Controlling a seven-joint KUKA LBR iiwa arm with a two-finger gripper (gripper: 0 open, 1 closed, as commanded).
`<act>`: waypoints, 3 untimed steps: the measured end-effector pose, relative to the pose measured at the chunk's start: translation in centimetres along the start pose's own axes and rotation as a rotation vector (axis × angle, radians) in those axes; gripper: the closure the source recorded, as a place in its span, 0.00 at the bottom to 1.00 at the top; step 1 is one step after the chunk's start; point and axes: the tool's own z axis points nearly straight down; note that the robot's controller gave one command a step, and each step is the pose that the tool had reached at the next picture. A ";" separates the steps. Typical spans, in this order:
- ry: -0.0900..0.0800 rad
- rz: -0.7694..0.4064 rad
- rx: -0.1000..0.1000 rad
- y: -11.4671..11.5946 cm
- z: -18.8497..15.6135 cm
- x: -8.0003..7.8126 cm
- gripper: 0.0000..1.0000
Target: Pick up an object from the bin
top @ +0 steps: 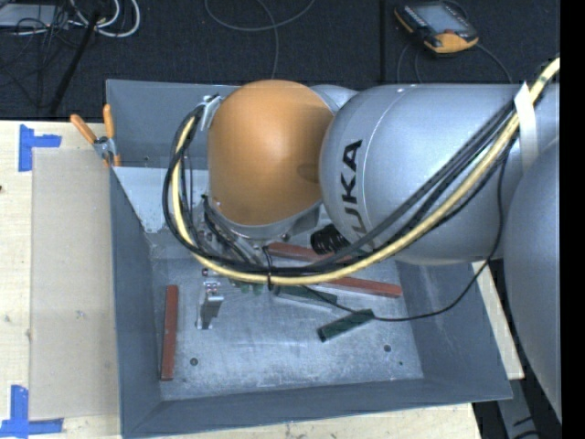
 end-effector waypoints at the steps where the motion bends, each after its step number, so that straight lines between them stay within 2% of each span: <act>1: 0.000 0.000 0.000 0.0 0.0 0.0 0.00; 2: -0.007 -0.095 -0.002 0.0 4.1 -3.5 0.00; 3: -0.001 -0.005 0.000 -0.3 9.3 -3.1 0.00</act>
Offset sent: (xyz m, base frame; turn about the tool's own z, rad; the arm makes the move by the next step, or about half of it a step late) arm 0.0840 -0.0070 -0.1121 -0.2162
